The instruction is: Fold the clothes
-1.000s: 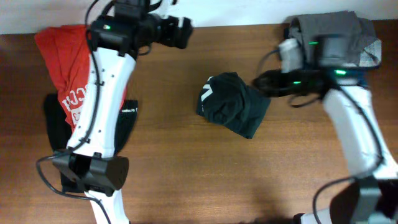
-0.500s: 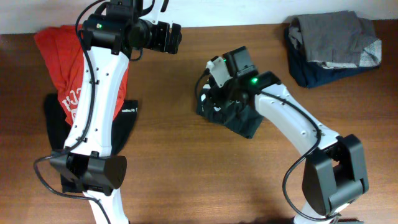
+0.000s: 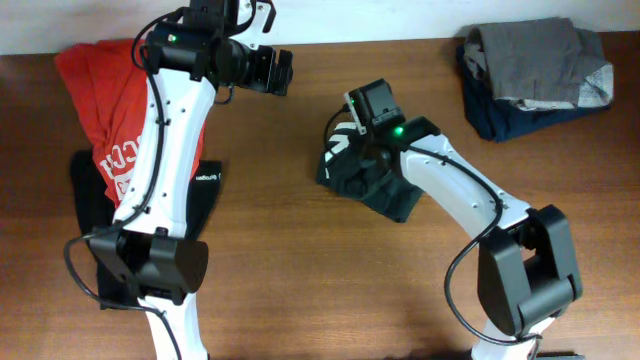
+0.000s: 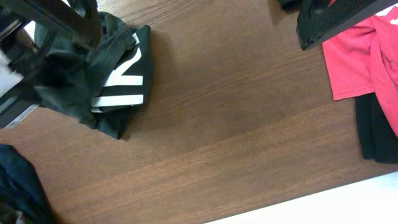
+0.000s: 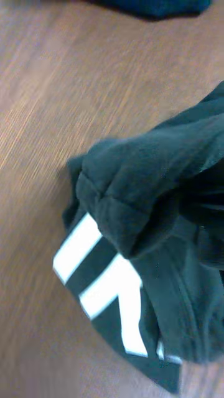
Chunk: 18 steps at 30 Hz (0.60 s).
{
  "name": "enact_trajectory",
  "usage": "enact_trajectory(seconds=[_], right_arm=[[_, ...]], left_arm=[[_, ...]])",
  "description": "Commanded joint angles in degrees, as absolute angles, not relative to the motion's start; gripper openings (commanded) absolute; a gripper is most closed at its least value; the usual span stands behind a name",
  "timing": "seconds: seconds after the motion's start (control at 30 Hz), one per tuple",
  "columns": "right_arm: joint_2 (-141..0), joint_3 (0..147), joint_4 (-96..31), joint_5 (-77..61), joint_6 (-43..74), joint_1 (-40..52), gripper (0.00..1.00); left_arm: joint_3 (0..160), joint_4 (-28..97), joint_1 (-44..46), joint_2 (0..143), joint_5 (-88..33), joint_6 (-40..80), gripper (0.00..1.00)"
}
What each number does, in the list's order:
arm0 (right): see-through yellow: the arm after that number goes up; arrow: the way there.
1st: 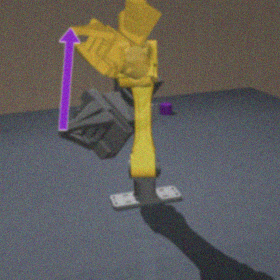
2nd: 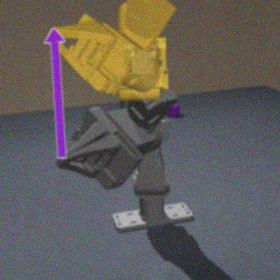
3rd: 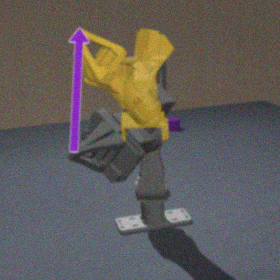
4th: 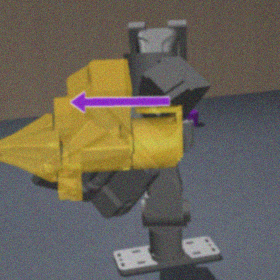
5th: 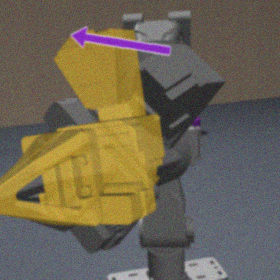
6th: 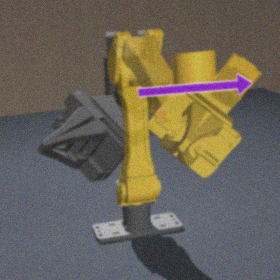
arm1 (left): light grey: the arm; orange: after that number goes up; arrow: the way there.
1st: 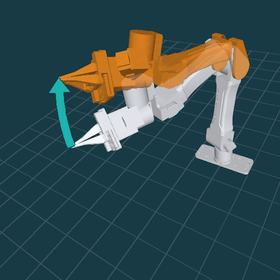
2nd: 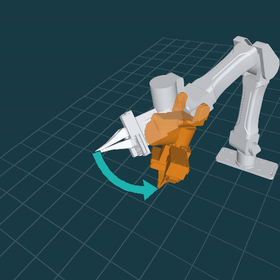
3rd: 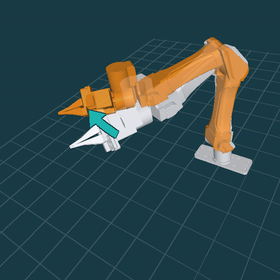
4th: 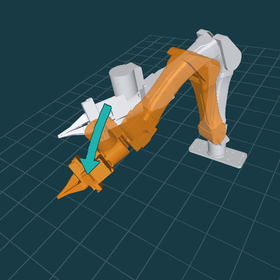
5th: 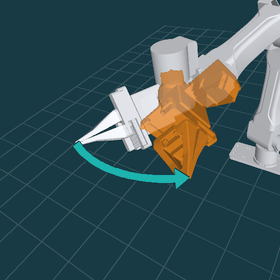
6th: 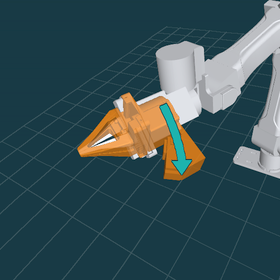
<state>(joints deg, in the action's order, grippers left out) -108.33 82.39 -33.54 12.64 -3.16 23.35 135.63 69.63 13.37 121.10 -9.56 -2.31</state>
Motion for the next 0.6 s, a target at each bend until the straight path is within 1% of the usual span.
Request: enact_trajectory(seconds=[0.0, 0.03, 0.13, 0.3, 0.4, 0.5, 0.53, 0.57], right_arm=[[-105.56, 83.88, -35.64, 12.49, 1.21, 20.78, 0.04], [-105.14, 84.64, -37.06, 10.44, 1.8, 19.84, 0.04], [-105.03, 86.7, -41.63, -2.15, 4.32, 15.59, 0.04], [-105.25, 86.7, -47.07, -13.96, 6.98, 9.63, 0.04], [-105.25, 86.65, -50.17, -16.05, 6.96, 6.55, 0.04], [-105.27, 86.48, -52.03, -16.1, 6.96, 4.27, 0.06], [-105.32, 86.43, -53.06, -16.08, 6.94, 2.68, 0.16], [-105.32, 86.43, -53.21, -16.1, 6.96, 2.31, 0.31]], left_arm=[[135.81, 69.45, 13.28, 121.19, -8.86, -2.83, 0.99], [135.81, 69.47, 13.28, 121.19, -8.73, -2.83, 0.99], [135.81, 69.49, 13.28, 121.19, -8.71, -2.87, 0.99], [135.81, 69.49, 13.28, 121.19, -7.46, -3.97, 0.99], [135.81, 69.49, 13.28, 121.19, -7.03, -4.16, 0.99], [135.81, 69.47, 13.28, 121.19, -7.01, -4.38, 0.99], [135.81, 69.47, 13.28, 121.19, -7.01, -4.38, 0.99], [135.81, 69.47, 13.28, 121.19, -7.01, -4.38, 0.99]])
